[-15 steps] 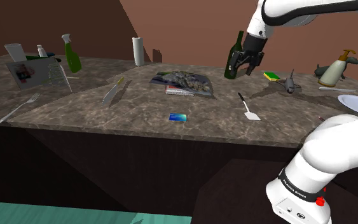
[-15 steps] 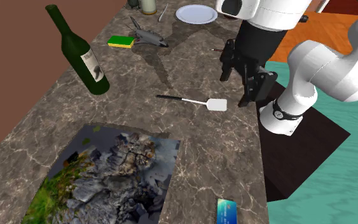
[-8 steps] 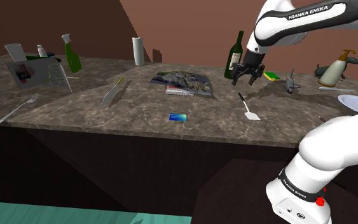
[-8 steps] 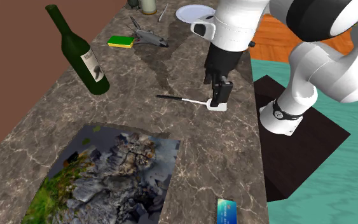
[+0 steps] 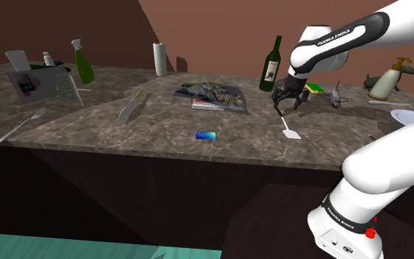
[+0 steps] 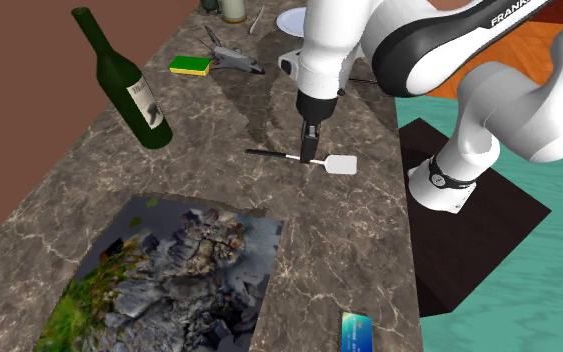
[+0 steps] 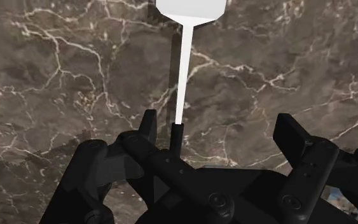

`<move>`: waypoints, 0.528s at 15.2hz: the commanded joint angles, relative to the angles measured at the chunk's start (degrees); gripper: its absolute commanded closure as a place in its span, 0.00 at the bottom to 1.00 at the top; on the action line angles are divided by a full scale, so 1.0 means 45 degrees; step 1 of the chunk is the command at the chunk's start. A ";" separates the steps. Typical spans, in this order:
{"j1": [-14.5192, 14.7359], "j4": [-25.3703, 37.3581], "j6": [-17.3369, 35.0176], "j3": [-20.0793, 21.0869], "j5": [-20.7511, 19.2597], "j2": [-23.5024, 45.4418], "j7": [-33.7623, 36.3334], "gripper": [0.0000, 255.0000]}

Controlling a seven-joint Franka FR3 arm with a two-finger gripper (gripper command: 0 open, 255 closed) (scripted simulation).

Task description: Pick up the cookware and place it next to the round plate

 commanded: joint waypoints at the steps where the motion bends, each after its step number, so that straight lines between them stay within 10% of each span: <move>1: -0.0324 -0.0127 0.0607 -0.0212 -0.0143 0.0534 0.0299 0.00; 8: -0.0409 -0.0555 0.2057 -0.0424 -0.0110 0.1587 0.0324 0.00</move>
